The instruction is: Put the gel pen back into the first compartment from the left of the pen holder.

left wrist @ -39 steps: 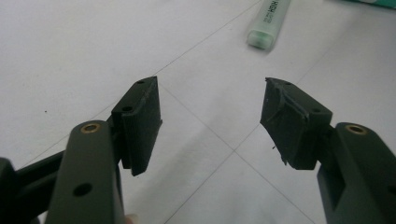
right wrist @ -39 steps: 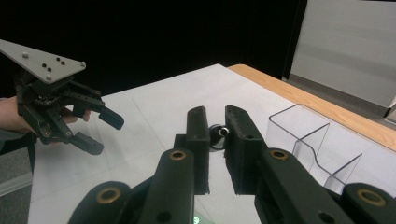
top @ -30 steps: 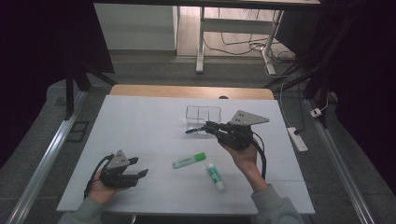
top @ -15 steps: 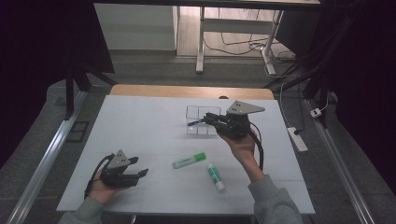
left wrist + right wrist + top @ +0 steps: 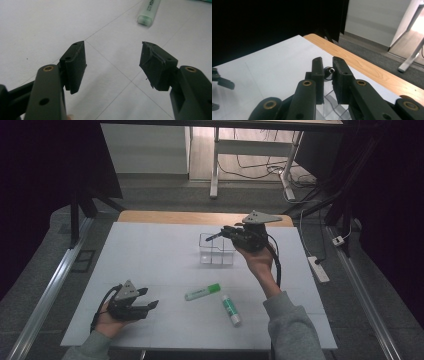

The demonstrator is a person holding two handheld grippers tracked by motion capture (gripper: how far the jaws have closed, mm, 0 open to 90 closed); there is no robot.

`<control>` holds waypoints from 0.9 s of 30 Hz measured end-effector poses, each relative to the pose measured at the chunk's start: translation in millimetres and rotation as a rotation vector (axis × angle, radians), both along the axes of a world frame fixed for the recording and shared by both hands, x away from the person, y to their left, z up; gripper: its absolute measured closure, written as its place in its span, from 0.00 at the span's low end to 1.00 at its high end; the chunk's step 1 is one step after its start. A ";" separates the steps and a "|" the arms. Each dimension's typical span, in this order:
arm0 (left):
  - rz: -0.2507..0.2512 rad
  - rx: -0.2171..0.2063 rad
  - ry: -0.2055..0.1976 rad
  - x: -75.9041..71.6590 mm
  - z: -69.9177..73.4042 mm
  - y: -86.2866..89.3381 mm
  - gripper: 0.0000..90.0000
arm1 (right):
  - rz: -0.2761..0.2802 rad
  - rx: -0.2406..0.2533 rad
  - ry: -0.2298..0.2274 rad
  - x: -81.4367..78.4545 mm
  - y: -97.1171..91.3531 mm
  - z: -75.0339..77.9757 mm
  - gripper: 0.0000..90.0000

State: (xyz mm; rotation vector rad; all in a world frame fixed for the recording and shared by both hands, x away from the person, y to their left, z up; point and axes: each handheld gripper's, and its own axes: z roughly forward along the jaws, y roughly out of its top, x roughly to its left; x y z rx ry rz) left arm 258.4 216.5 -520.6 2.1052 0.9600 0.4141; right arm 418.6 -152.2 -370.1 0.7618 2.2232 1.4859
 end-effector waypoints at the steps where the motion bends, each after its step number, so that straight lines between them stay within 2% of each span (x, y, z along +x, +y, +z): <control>1: 0.001 0.001 -0.001 -0.1 0.0 -0.1 0.41 | -0.007 -0.009 0.003 2.5 0.6 0.1 0.88; 9: 0.004 0.004 -0.001 0.4 -0.5 -0.2 0.41 | -0.011 -0.060 0.040 15.8 9.7 -4.5 0.88; 20: 0.005 0.011 -0.001 0.8 -1.0 -1.2 0.41 | -0.002 -0.079 0.066 24.9 20.1 -14.3 0.87; 21: 0.005 0.012 -0.001 0.8 -1.0 -1.1 0.41 | 0.006 -0.078 0.067 25.8 21.3 -15.5 0.81; 23: 0.005 0.011 -0.001 0.8 -1.0 -0.7 0.41 | -0.026 -0.099 0.051 26.0 24.6 -17.0 0.64; 25: 0.006 0.009 -0.002 0.9 -1.0 -0.2 0.41 | -0.052 -0.117 0.026 24.6 26.6 -17.9 0.57; 27: 0.006 0.009 0.000 1.1 -1.3 -0.3 0.41 | -0.056 -0.121 0.015 22.5 26.4 -18.6 0.54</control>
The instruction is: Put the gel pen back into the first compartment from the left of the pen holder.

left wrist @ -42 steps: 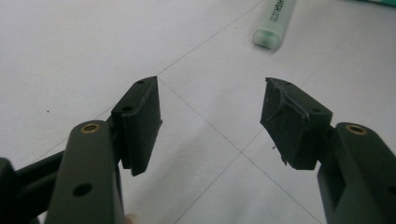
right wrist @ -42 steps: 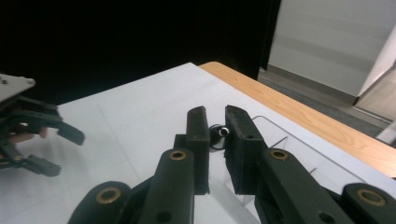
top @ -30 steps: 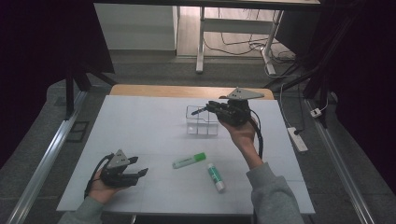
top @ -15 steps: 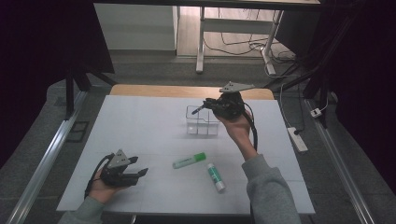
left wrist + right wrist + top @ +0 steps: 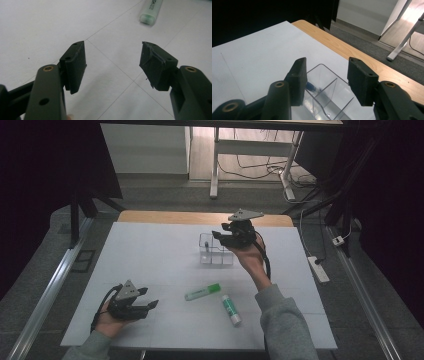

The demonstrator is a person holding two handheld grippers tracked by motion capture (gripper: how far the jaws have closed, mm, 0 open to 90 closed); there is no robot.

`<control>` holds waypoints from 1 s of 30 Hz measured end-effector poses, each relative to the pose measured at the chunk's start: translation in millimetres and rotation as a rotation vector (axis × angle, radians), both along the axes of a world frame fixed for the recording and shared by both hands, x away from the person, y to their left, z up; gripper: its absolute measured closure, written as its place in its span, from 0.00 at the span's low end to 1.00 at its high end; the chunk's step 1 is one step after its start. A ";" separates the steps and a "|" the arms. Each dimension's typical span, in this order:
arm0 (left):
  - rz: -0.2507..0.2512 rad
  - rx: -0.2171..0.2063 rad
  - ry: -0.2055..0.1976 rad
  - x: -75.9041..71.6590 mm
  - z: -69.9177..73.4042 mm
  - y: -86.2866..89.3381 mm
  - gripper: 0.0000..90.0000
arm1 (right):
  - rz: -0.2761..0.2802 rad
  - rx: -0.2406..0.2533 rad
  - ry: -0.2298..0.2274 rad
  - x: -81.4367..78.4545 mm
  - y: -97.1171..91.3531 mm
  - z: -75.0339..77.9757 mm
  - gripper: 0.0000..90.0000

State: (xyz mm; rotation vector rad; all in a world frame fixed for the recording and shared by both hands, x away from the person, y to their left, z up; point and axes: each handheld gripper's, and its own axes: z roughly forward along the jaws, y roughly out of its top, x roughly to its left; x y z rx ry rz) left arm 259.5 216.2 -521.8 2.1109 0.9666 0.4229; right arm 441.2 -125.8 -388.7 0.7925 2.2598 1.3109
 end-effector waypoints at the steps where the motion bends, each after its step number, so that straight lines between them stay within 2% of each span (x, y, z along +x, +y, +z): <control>1: -0.001 0.001 0.001 0.1 -0.1 -0.1 0.41 | 0.002 0.002 -0.002 -1.2 -0.6 -0.4 0.53; 6: -0.003 0.007 0.001 0.2 -0.5 -1.2 0.41 | 0.018 0.026 -0.007 -7.5 -7.8 -3.6 0.51; 14: -0.003 0.011 0.004 0.7 -1.0 -1.5 0.41 | 0.046 0.066 0.012 -16.4 -21.6 -11.1 0.51; 30: -0.005 0.010 0.005 2.1 -1.3 -1.2 0.40 | 0.072 0.094 0.031 -41.1 -48.5 -27.3 0.51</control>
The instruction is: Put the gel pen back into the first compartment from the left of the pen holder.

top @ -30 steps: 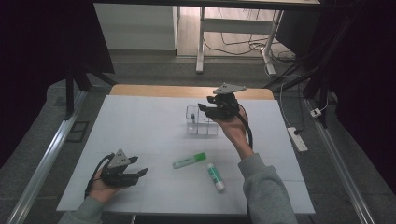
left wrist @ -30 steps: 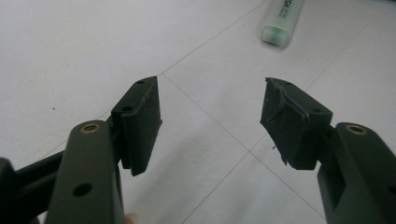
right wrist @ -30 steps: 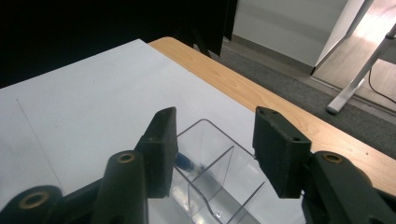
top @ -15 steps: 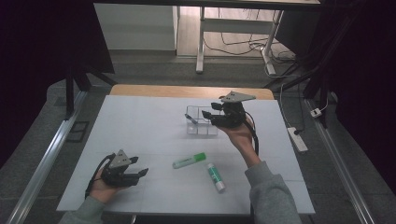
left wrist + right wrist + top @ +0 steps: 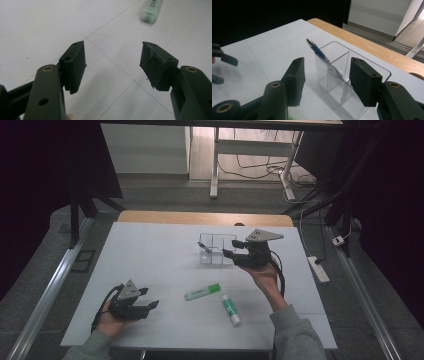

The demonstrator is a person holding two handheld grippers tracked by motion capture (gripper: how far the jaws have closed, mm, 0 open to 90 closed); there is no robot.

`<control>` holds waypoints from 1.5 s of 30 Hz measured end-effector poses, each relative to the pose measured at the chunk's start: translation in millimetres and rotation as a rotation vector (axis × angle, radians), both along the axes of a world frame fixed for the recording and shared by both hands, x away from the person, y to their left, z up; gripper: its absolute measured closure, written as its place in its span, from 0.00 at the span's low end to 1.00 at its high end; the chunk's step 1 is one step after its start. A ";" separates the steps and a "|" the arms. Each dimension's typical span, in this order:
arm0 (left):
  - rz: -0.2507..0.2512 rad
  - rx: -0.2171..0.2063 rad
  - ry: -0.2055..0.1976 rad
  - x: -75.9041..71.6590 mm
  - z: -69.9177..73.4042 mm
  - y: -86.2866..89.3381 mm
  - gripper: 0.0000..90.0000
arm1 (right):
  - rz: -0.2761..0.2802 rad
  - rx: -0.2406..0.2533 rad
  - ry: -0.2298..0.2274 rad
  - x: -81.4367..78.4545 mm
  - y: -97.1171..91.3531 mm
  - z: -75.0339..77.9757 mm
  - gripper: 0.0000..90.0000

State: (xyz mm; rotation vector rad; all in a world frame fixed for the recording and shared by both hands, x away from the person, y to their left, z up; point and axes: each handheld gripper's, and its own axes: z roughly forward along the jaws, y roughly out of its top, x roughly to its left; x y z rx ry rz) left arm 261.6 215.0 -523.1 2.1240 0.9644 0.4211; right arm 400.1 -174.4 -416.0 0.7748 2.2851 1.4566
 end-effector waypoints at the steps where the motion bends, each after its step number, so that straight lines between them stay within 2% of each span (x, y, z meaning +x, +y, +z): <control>1: 0.001 -0.004 0.001 0.7 -0.1 0.4 0.40 | 0.001 0.001 -0.005 -2.7 -2.0 -1.0 0.51; 6: 0.002 -0.014 0.004 2.5 -0.4 1.6 0.40 | 0.017 -0.029 -0.010 -15.4 -13.6 -5.5 0.51; 9: -0.001 -0.015 0.003 2.6 -0.2 1.3 0.40 | 0.025 -0.026 -0.001 -22.5 -23.3 -7.6 0.51; 17: -0.006 -0.012 0.001 4.1 0.6 -1.4 0.40 | -0.010 -0.020 0.015 -40.6 -51.8 -19.6 0.51; 24: -0.008 -0.010 -0.007 3.5 2.8 -3.1 0.40 | -0.034 -0.062 0.031 -57.0 -71.5 -34.3 0.50; 31: -0.008 -0.005 -0.011 4.2 4.1 -4.7 0.40 | -0.053 -0.058 0.054 -69.7 -91.7 -46.0 0.50; 36: -0.009 -0.009 -0.013 5.1 5.5 -4.6 0.40 | -0.058 -0.057 0.052 -73.7 -99.4 -49.3 0.50; 45: -0.016 -0.014 -0.009 8.2 9.5 -7.3 0.40 | -0.047 -0.066 0.064 -71.6 -101.3 -51.8 0.49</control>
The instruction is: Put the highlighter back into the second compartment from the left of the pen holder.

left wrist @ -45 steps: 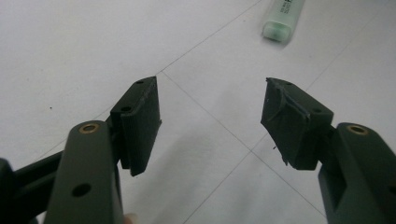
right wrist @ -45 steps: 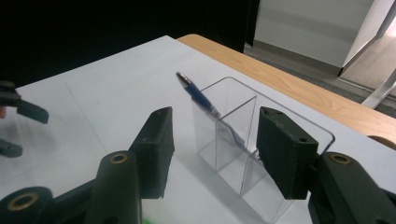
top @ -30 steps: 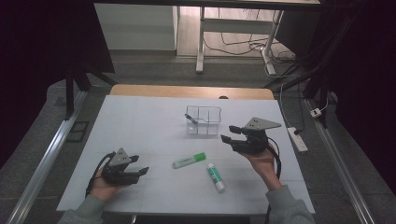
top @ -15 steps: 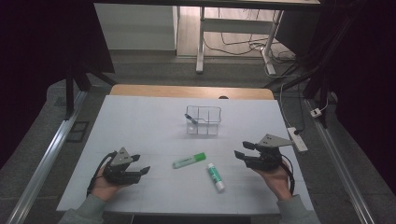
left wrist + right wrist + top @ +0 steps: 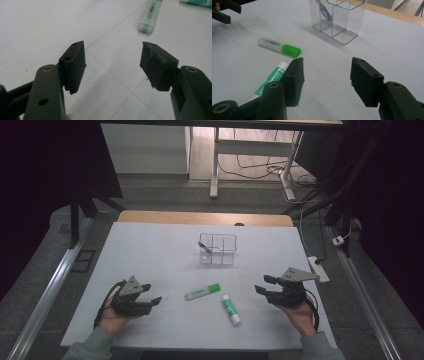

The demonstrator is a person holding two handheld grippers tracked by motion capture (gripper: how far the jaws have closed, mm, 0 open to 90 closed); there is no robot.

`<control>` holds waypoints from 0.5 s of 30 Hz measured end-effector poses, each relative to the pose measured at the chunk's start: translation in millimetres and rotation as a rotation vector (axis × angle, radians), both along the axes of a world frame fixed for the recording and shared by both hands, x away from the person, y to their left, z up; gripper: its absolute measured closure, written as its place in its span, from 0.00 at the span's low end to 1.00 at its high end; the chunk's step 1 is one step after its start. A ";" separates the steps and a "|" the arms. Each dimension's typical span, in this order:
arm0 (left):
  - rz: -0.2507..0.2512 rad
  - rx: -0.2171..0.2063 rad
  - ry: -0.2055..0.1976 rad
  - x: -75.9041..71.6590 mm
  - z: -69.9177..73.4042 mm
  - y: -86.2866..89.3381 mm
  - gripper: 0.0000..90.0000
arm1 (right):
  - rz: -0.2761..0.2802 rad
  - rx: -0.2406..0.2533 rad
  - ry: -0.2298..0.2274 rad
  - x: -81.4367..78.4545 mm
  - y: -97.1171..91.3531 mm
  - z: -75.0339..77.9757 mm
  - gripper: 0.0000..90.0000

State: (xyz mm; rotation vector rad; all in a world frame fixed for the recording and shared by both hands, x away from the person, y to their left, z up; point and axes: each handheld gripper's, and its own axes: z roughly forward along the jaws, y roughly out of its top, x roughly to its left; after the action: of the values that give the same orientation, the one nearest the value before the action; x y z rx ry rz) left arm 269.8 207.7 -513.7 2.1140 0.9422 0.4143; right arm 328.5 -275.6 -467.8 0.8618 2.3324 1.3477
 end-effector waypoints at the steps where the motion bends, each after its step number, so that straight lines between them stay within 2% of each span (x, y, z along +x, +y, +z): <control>1: -0.003 0.001 -0.001 0.3 0.7 -0.7 0.40 | -0.001 0.001 0.002 -0.1 -0.5 0.0 0.49; 9: -0.028 -0.003 0.000 3.7 9.6 -9.5 0.39 | -0.009 -0.005 -0.006 -0.8 -3.2 1.4 0.49; 15: -0.061 -0.005 0.028 12.0 16.8 -21.4 0.39 | -0.005 -0.004 -0.012 -1.3 -1.9 2.1 0.49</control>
State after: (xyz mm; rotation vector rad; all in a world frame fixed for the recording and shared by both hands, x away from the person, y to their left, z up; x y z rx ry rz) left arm 281.8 186.4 -496.9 2.1431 0.8913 0.3522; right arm 327.1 -277.6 -465.7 0.8554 2.3210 1.3426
